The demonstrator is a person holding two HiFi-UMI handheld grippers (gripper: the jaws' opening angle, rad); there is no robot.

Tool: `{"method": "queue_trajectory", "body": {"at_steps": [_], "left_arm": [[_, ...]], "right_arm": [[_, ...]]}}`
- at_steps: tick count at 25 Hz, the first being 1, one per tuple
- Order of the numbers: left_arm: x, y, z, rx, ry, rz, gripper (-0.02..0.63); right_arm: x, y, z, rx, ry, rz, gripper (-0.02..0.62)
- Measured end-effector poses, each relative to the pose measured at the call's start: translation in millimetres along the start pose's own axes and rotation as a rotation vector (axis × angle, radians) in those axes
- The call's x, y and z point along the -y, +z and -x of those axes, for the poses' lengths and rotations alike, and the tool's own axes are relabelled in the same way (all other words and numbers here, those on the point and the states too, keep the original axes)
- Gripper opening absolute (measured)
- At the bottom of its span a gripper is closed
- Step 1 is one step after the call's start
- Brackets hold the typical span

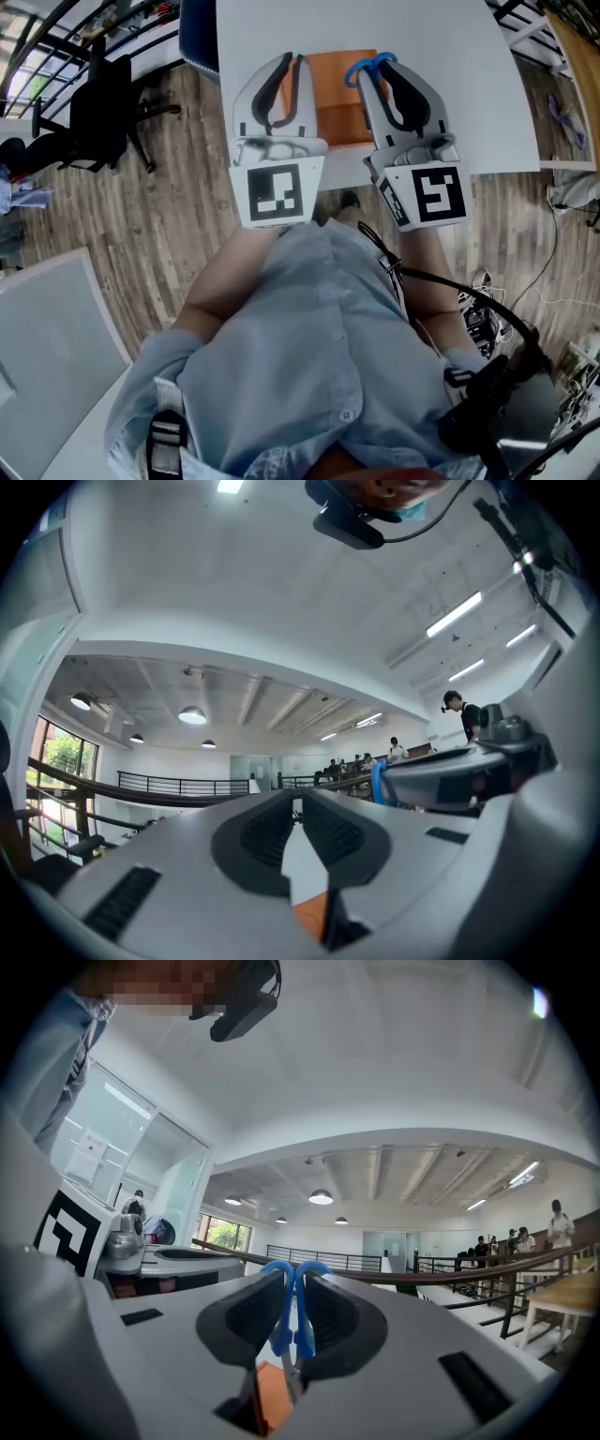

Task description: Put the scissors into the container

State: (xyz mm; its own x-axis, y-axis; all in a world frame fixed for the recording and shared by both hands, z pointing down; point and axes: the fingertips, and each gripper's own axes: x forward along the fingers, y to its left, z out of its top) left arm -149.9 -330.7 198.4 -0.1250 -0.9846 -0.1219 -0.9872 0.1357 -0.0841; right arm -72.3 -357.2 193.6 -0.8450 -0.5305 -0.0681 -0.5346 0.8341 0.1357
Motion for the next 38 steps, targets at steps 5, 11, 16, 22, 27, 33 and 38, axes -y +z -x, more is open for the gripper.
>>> {"method": "queue_trajectory", "body": {"at_steps": [5, 11, 16, 22, 27, 33, 38], "left_arm": [[8, -19, -8, -0.074, 0.032, 0.003, 0.038], [7, -53, -19, -0.159, 0.086, 0.033, 0.038], [25, -80, -12, -0.224, 0.123, 0.065, 0.038], [30, -115, -2, -0.294, 0.166, 0.099, 0.038], [31, -129, 0, -0.321, 0.204, 0.116, 0.038], [38, -142, 17, -0.366, 0.233, 0.136, 0.038], [27, -161, 14, -0.395, 0.242, 0.15, 0.038]], "right_arm": [[14, -28, -3, -0.074, 0.061, -0.019, 0.077], [16, -69, -7, -0.158, 0.142, -0.037, 0.077], [9, -100, 0, -0.208, 0.229, -0.044, 0.077], [-5, -141, 9, -0.267, 0.308, -0.05, 0.077], [-5, -164, 16, -0.306, 0.343, -0.063, 0.077], [-9, -187, 32, -0.359, 0.369, -0.081, 0.077], [-16, -200, 19, -0.355, 0.395, -0.082, 0.078]]}}
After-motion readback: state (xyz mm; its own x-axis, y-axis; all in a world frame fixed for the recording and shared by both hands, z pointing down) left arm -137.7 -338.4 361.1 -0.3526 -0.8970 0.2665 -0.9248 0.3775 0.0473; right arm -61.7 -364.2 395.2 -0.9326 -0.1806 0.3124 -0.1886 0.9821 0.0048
